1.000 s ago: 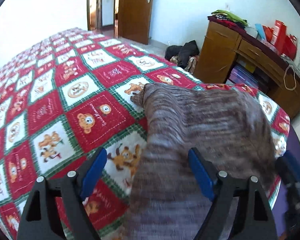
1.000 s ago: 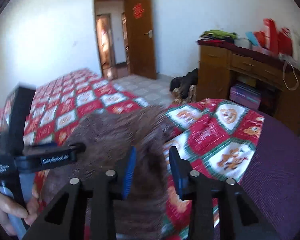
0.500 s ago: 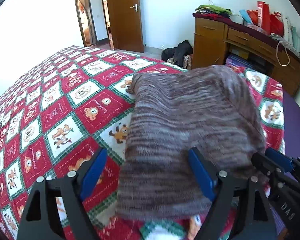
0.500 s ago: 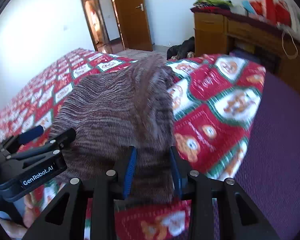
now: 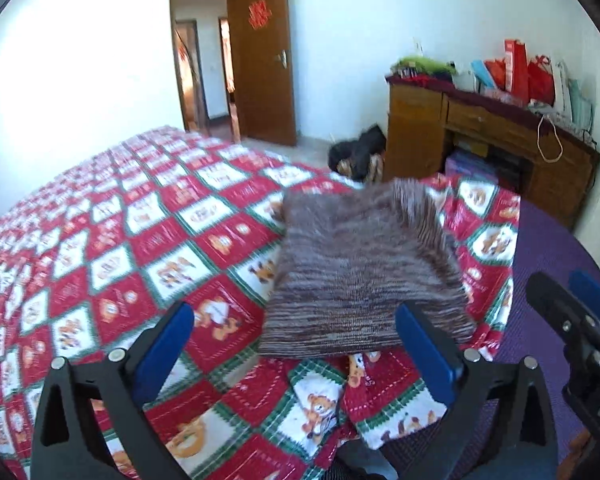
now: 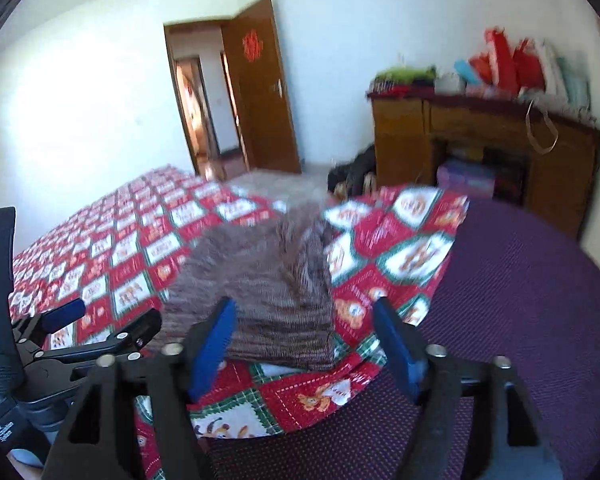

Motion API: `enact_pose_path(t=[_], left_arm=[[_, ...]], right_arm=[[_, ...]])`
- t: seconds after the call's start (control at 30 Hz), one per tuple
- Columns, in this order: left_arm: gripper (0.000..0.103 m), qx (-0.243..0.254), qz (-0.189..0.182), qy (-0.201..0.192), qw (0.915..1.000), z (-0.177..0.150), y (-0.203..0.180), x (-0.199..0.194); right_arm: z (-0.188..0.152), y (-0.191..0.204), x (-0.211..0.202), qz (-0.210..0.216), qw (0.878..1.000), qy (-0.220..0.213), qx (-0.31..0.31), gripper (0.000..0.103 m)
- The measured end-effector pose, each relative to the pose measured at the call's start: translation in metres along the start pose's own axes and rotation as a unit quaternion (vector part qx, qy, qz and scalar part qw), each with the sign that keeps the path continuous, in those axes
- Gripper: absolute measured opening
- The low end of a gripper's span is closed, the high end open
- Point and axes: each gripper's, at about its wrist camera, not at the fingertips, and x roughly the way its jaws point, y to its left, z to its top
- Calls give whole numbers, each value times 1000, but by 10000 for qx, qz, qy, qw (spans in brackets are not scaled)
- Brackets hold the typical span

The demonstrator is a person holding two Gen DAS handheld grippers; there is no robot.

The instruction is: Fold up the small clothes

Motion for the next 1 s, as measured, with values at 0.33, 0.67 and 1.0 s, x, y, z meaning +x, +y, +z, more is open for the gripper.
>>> enact_pose_path(t=[0.33, 0.67, 1.0], left_arm=[[103, -327, -52, -547, 9980, 13, 9, -69], [103, -314, 338, -998, 9939, 11, 3, -101], [103, -199, 465, -1502, 9874, 11, 1, -124]], right_arm=[[21, 6, -78, 67, 9928, -1195, 107, 86], [32, 13, -133, -148, 9762, -2163, -45, 96], [32, 16, -144, -113, 9734, -2289, -11, 96]])
